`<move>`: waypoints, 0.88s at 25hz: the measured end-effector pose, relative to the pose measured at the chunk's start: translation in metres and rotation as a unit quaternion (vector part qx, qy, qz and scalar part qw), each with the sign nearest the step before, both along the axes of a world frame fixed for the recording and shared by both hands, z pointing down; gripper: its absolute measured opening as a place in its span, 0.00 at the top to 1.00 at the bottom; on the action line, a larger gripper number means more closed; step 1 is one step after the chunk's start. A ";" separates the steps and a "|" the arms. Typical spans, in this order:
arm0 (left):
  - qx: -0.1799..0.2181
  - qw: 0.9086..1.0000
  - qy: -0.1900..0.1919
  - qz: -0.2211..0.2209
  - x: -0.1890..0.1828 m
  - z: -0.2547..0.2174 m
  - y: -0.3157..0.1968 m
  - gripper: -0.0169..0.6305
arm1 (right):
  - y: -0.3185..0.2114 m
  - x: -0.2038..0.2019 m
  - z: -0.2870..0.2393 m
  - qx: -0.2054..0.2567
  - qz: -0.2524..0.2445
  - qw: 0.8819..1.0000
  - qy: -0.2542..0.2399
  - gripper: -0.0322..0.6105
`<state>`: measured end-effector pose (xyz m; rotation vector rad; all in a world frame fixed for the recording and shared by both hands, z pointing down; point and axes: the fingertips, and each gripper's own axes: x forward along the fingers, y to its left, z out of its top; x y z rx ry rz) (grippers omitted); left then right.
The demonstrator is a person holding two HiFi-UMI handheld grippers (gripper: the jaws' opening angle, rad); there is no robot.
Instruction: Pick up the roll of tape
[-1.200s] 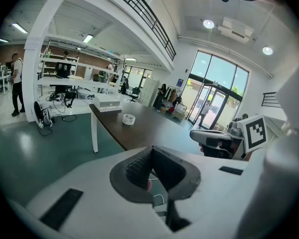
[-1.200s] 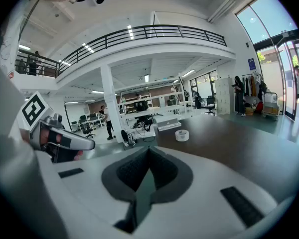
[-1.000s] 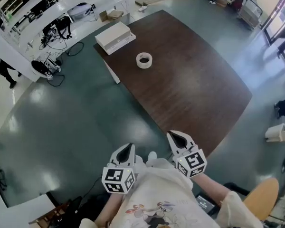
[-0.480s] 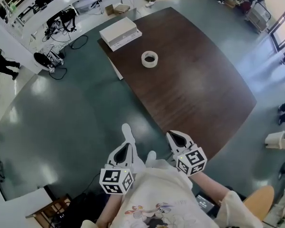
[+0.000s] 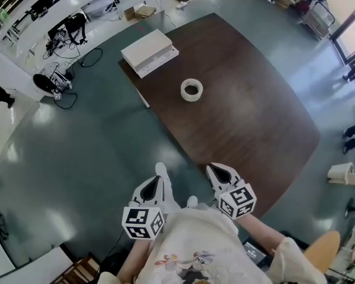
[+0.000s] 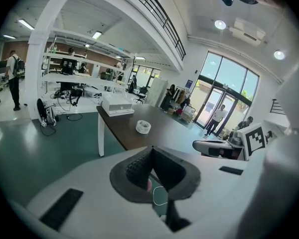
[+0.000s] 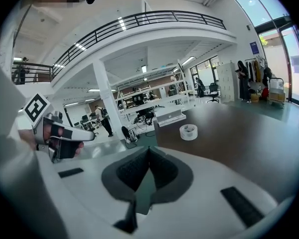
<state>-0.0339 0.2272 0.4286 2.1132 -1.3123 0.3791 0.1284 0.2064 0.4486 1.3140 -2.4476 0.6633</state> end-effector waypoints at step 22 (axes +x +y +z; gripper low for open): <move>-0.016 0.997 0.040 0.057 -0.079 -0.001 -0.139 0.97 | -0.139 -0.069 -0.007 -0.007 0.066 0.997 0.031 0.94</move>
